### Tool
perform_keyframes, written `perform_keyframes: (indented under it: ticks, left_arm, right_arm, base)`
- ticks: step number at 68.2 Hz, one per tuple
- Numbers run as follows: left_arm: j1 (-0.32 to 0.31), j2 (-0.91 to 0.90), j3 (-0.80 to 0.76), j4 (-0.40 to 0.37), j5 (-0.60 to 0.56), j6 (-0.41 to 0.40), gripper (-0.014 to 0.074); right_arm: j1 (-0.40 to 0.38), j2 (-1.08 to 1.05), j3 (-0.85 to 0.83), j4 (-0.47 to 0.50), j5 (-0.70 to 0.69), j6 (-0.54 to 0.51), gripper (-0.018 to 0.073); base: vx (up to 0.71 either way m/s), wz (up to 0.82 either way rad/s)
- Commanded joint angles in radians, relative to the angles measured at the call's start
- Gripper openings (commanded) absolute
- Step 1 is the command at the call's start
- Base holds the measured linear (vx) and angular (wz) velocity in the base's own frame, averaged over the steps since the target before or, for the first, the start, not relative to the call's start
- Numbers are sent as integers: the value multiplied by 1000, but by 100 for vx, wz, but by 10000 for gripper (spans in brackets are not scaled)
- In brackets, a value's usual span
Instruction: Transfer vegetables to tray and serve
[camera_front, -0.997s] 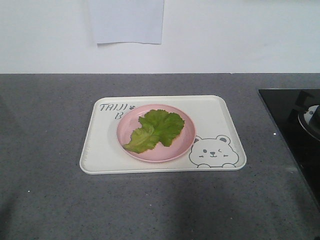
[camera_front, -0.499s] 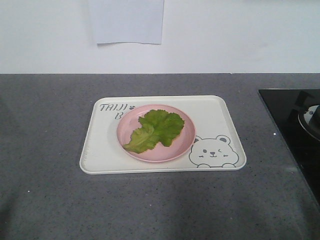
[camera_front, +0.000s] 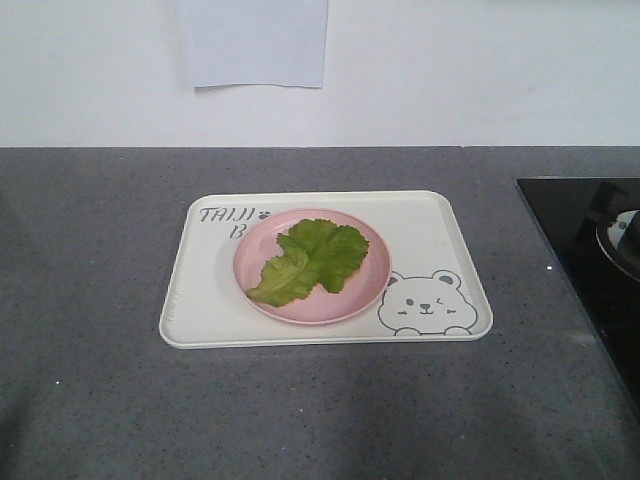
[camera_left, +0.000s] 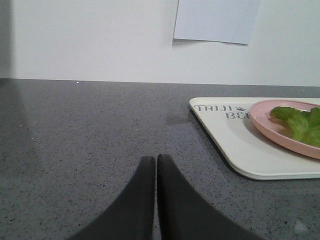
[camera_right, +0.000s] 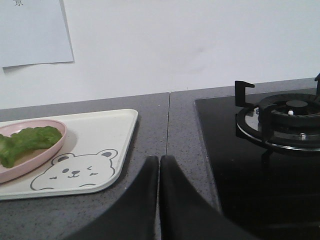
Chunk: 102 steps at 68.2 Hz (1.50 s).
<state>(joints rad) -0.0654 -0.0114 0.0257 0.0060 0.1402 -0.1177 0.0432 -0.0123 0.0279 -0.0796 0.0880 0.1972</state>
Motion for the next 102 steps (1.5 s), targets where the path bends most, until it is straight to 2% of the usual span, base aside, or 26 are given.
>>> perform_keyframes:
  ticks: [1, 102]
  left_arm:
    - [1, -14, 27, -6, -73, -9, -6]
    - [1, -14, 27, -6, -73, -9, -6]
  right_arm:
    - [-16, -6, 15, -2, -88, -4, -2]
    - [-25, -6, 15, -3, -73, -11, -2]
  base:
    - [0, 0]
    - [0, 0]
